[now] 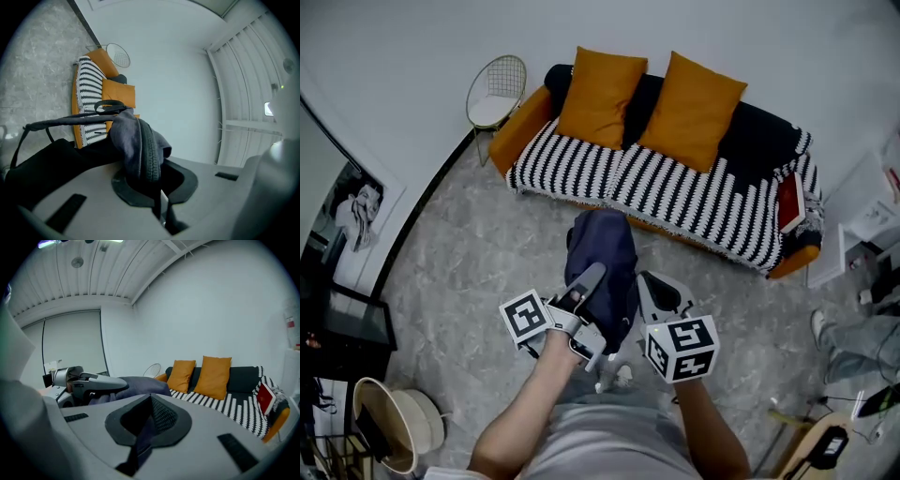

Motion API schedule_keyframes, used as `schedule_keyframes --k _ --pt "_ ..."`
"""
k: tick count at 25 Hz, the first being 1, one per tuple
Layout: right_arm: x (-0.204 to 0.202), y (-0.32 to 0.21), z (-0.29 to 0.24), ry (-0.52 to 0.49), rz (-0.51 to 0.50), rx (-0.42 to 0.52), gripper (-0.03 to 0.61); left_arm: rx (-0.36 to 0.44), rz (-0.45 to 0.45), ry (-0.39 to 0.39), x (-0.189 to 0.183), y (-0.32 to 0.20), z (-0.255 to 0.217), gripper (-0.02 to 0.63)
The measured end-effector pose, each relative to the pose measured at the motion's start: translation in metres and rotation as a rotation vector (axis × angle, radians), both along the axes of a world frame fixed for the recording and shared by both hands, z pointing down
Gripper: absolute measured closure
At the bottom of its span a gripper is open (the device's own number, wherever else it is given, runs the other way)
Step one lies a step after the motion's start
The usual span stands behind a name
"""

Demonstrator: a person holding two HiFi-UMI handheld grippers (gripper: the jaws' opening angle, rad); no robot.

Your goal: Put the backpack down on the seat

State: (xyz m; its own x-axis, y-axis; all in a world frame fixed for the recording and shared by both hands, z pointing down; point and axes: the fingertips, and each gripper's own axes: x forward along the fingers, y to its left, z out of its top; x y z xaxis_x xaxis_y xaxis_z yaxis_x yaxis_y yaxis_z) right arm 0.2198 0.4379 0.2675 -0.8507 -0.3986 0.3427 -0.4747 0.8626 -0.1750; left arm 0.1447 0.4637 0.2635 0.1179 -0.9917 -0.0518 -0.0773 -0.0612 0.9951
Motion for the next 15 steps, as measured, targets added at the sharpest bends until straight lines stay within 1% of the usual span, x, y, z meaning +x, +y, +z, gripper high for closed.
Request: schedule_keyframes --k 7,15 --pt "-0.024 -0.026 0.008 0.019 0.015 -0.003 0.577 -0.010 0.002 0.019 -0.031 -0.026 0.013 0.607" --pt "-0.077 -0.074 0.021 0.032 0.045 -0.019 0.577 -0.026 0.037 0.038 -0.082 -0.076 0.031 0.607"
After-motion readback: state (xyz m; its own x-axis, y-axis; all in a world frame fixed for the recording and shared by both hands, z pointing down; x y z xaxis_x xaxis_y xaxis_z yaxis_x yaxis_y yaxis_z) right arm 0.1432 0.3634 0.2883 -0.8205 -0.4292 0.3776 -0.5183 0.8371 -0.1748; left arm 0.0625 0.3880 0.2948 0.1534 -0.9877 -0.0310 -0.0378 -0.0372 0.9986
